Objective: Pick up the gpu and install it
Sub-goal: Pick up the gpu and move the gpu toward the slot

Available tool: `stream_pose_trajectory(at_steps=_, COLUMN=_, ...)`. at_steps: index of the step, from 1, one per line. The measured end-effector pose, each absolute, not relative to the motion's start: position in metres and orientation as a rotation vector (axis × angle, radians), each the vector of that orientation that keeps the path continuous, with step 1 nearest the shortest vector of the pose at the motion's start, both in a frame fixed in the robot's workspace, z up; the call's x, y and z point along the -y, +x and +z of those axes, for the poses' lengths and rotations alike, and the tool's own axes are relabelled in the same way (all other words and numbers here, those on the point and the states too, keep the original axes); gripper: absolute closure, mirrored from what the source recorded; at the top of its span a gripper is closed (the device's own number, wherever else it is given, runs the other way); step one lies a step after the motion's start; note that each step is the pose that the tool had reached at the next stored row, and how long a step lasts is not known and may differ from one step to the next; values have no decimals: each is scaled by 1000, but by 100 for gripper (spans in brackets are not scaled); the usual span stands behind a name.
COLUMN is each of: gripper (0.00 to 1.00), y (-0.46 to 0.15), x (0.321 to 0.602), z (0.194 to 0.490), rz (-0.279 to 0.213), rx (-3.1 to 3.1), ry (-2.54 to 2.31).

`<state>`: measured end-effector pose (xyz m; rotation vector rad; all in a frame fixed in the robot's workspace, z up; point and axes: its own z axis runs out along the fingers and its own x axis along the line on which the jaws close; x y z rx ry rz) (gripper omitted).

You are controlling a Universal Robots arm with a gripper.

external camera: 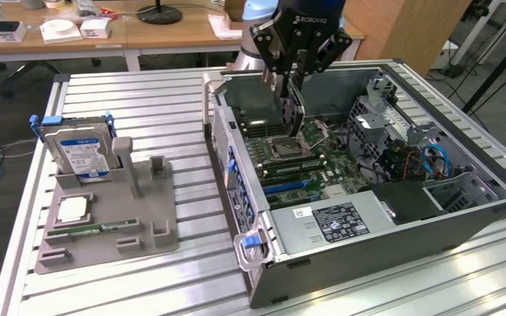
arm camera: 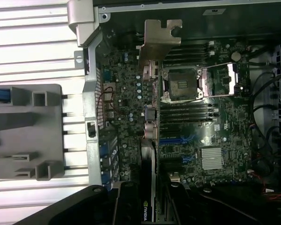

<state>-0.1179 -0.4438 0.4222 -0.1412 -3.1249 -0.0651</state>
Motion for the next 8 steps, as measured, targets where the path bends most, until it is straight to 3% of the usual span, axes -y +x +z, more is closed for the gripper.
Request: stream_pose_trajectory(at_steps=8, gripper=74, y=-108, x=444, z=422, rz=-65, rx=3125, ry=-141)
